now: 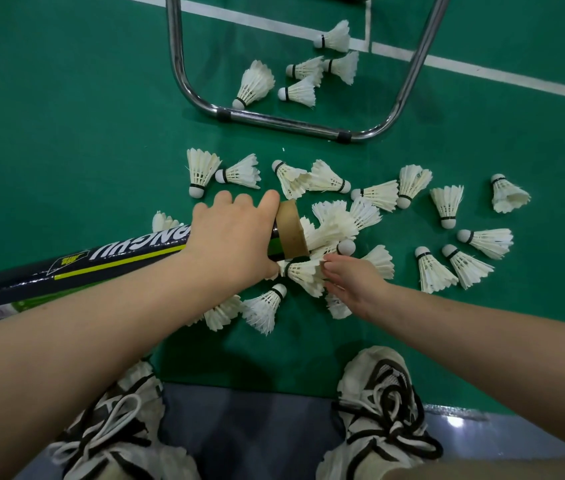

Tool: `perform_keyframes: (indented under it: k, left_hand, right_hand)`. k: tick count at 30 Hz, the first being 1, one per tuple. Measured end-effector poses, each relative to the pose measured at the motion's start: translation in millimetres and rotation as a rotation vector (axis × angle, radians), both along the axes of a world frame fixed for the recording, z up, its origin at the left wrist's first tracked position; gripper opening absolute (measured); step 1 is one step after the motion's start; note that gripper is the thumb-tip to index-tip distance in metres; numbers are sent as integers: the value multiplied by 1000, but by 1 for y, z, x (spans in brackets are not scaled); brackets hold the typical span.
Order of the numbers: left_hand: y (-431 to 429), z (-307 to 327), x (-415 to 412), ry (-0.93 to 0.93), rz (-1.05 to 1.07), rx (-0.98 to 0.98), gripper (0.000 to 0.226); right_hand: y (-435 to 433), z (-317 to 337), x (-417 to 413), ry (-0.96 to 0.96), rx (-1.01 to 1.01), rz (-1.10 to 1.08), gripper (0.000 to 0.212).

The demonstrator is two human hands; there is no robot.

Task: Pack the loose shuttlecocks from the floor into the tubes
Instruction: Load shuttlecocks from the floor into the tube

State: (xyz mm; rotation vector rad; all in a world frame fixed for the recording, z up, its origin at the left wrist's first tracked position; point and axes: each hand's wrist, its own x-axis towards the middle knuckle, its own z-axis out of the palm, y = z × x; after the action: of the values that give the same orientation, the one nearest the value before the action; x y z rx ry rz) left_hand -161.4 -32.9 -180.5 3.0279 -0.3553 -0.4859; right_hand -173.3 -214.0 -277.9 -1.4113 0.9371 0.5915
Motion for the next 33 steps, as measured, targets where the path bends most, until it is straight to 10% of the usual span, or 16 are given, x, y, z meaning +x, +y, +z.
perform_keyframes:
  k: [21,33]
  left_hand:
    - [19,-16,-11,0,-12,66,72]
    - [31,-17,-15,-44,15,65,67]
  right_hand:
    - [27,0,-23,-318,-798,1102,43]
    - [49,-15,-24,-1134,-934,2040,43]
